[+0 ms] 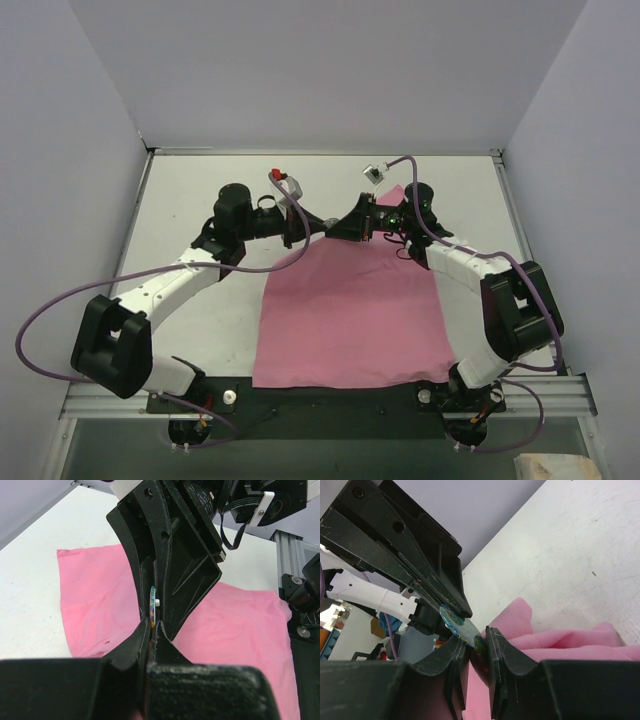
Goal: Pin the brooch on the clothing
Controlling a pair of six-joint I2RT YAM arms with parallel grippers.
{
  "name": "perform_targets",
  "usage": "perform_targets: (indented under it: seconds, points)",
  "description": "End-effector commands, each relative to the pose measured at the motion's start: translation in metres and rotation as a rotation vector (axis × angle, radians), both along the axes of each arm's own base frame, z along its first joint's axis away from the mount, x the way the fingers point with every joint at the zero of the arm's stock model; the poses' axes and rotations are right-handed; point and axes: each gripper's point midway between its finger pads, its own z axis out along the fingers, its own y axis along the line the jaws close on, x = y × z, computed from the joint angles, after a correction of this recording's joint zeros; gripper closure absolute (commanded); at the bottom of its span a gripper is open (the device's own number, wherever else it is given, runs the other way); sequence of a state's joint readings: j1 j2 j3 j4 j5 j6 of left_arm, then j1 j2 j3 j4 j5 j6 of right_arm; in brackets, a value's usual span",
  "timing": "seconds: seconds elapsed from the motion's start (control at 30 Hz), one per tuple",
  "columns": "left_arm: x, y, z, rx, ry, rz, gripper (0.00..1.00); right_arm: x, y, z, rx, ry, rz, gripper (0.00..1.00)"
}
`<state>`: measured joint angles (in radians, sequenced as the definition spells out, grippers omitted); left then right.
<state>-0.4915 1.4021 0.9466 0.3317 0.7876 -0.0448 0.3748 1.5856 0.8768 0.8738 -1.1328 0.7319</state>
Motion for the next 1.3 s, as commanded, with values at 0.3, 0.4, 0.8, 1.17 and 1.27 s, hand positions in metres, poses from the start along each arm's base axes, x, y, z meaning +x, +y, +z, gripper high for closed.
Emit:
perform_targets:
  seconds: [0.3,0.4,0.8,1.17,1.27]
  points:
    - [-0.004,0.018,-0.011,-0.011,0.052,0.044,1.0,0.01,-0.013,0.062,0.103,-0.221,-0.077,0.92]
    - [0.006,0.024,-0.011,-0.007,0.053,0.107,1.0,0.01,-0.016,0.063,0.097,-0.225,-0.096,0.86]
    - [0.016,0.028,-0.011,-0.006,0.067,0.159,1.0,0.01,-0.037,0.072,0.045,-0.289,-0.227,0.38]
    - [0.029,0.034,-0.011,-0.026,0.094,0.245,1.0,0.004,-0.054,0.076,-0.019,-0.34,-0.338,0.09]
    - [0.041,0.036,-0.014,-0.02,0.125,0.298,1.0,0.004,-0.056,0.066,-0.045,-0.31,-0.351,0.07]
